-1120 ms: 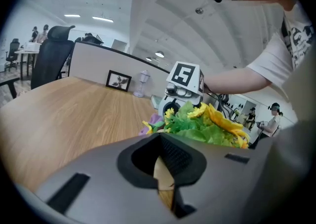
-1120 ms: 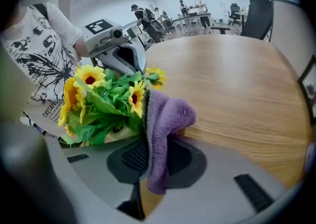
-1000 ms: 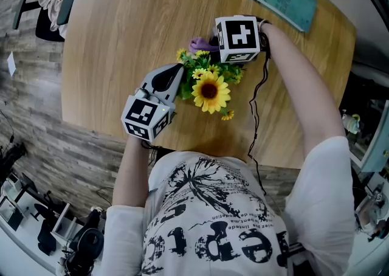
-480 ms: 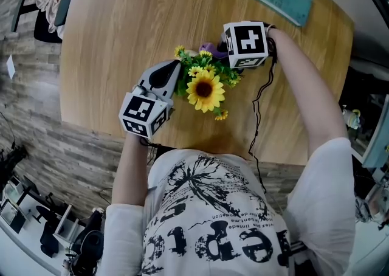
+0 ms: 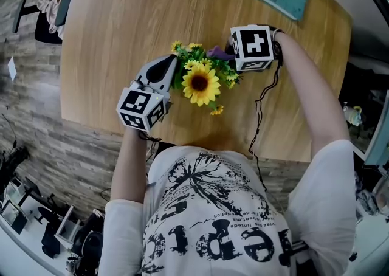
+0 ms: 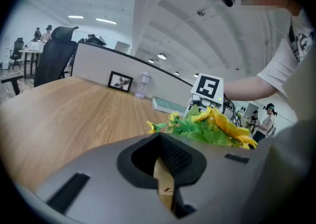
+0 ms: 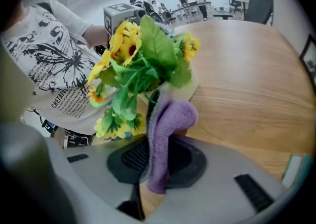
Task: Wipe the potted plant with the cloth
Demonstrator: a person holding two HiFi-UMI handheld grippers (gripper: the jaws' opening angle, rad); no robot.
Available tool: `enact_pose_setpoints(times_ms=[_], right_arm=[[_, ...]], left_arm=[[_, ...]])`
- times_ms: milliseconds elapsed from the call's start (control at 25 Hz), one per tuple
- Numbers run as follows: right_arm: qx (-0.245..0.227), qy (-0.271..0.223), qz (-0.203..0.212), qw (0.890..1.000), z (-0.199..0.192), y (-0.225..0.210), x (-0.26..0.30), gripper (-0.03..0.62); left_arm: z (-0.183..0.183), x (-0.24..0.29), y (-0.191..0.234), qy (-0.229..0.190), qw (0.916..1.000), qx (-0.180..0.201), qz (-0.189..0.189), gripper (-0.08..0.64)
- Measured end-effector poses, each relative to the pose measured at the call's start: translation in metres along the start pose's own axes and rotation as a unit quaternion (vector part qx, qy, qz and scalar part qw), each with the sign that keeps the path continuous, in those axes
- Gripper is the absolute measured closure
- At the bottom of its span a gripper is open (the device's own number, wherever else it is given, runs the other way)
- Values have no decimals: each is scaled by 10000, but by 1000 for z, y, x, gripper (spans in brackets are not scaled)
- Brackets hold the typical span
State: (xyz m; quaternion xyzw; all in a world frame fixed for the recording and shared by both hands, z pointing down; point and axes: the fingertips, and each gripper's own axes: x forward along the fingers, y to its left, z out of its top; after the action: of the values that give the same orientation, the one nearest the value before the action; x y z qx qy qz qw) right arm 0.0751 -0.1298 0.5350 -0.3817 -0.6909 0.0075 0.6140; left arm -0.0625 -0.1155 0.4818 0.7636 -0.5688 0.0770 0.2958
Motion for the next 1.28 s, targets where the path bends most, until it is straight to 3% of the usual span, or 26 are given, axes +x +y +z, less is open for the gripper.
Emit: enact_pose_setpoints(times_ms=[160,280,400,560,680,920,1120,1280], right_arm=[[69,61,-968,9953,-6,-22,-20,522],[415,-494,-1985,9780,3,-49,-50,522],[764,-1484,-2876,9431,23,-64,-88,522],[1186,-2627,-3810,8785,51,-60,-137,521],[1483,-3179,-4088,8425,70,-47,-162,520],[2031,-3685,-4371,7949,113,-12,-184,520],[2440,-3622,-4736,7648,162,-5,-177,520],[2716,-3372,-5182,7376,186,-6,-168,518]], left_arm=[[1,-3,2,-223,9986,-421,-224,558],[0,-3,2,-220,9988,-351,-252,558],[0,-3,0,-132,9998,92,-74,558],[10,-11,4,-325,9993,71,152,558],[28,-25,7,-613,9979,109,186,558],[65,-61,9,-807,9943,671,-200,558],[89,-89,30,-788,9856,1234,-843,558],[108,-112,42,-793,9726,1776,-1271,558]])
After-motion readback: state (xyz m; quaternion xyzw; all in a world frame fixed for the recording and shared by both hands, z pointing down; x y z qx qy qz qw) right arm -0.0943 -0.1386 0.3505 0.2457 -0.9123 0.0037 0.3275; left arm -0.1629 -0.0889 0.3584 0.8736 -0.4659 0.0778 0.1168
